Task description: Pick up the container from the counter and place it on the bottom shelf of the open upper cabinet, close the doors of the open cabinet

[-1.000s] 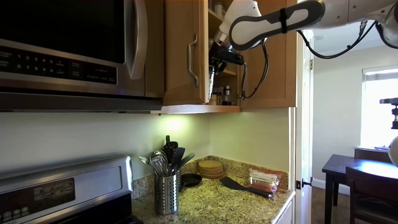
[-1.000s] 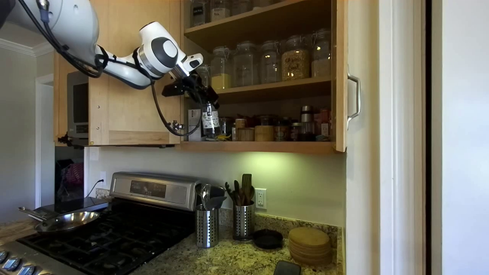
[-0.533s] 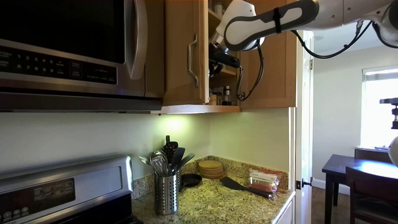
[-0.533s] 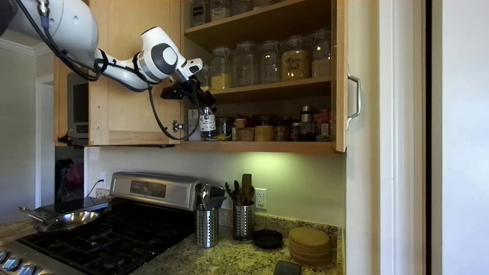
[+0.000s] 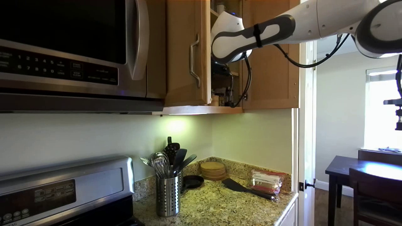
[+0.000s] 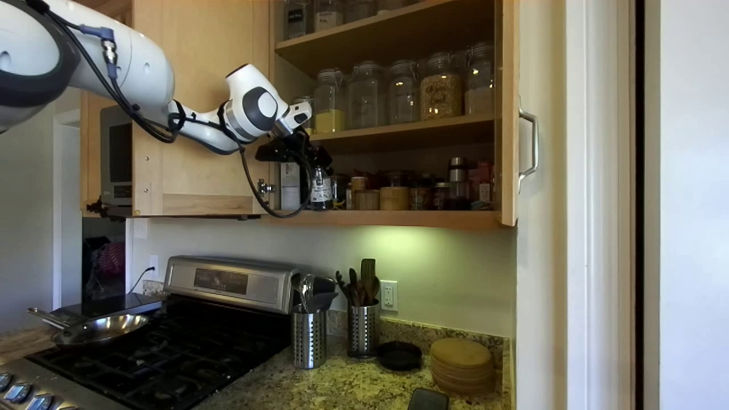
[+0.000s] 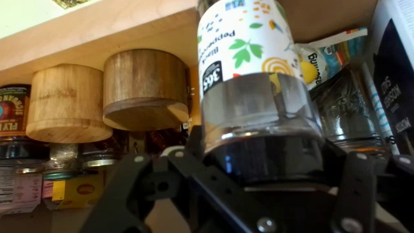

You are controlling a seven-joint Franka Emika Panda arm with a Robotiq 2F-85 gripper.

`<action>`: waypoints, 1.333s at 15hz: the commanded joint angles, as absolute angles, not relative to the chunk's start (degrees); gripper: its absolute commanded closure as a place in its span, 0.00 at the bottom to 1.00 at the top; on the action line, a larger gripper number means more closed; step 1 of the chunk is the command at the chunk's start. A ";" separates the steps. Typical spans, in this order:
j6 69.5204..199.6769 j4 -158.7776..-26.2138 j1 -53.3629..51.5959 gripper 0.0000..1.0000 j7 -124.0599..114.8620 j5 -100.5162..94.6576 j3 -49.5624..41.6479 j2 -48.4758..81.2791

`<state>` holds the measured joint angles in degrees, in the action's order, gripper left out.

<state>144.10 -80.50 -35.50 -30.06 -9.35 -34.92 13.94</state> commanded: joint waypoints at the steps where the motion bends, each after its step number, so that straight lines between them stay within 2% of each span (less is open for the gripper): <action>1: 145.07 -73.76 -32.02 0.51 -28.69 -7.82 -33.49 18.94; 9: 149.55 -67.28 -27.16 0.51 -27.17 -4.75 -32.48 28.20; 10: 149.91 -66.46 -26.41 0.06 -26.83 -4.54 -32.32 29.01; 11: 149.99 -65.72 -26.09 0.06 -27.13 -4.74 -32.48 29.61; 12: 149.53 -65.27 -25.77 0.00 -27.37 -4.88 -32.65 30.12; 20: 148.98 -66.16 -26.76 0.00 -28.93 -6.91 -34.35 29.06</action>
<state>149.22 -65.76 -26.13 -28.58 -6.11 -33.55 30.51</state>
